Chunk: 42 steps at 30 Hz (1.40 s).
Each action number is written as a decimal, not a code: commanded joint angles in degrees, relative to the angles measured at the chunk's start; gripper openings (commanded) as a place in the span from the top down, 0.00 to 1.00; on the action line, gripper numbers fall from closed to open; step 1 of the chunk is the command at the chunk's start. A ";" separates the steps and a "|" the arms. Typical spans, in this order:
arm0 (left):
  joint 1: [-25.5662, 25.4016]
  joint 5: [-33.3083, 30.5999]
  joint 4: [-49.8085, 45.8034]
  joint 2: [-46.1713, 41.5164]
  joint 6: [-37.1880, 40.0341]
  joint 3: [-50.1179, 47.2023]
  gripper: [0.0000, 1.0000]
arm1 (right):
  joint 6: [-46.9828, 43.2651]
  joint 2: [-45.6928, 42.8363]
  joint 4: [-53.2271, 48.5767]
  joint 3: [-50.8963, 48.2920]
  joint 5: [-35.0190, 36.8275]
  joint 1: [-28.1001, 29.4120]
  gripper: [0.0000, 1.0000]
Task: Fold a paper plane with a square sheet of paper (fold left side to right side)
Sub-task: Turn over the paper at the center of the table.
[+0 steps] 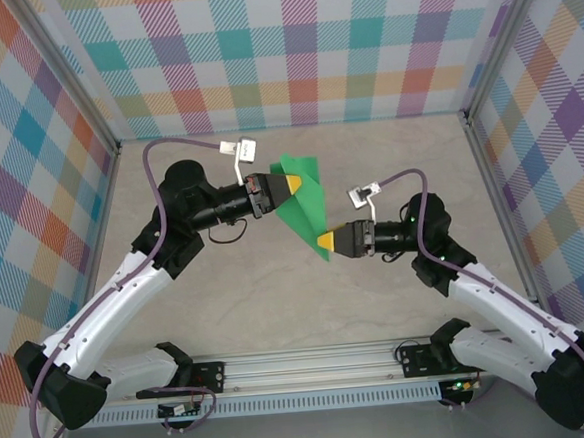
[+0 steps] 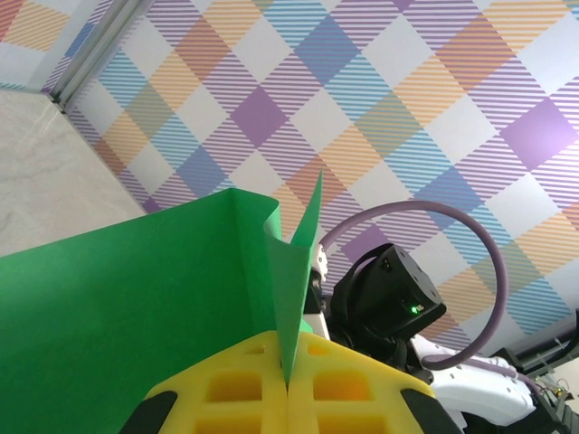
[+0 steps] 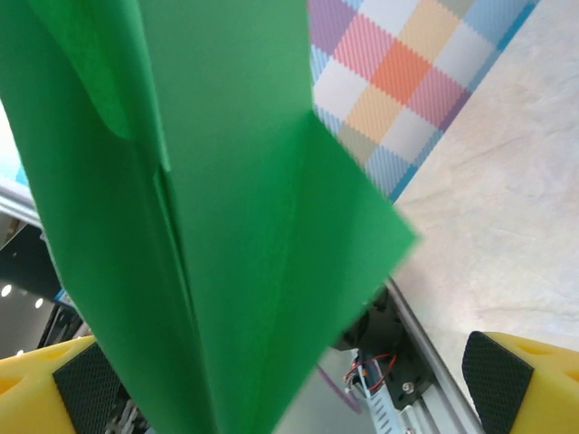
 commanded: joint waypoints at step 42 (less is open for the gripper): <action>0.17 0.35 3.60 0.50 -1.67 -4.83 0.83 | -4.32 0.15 -4.97 6.47 5.94 2.03 0.78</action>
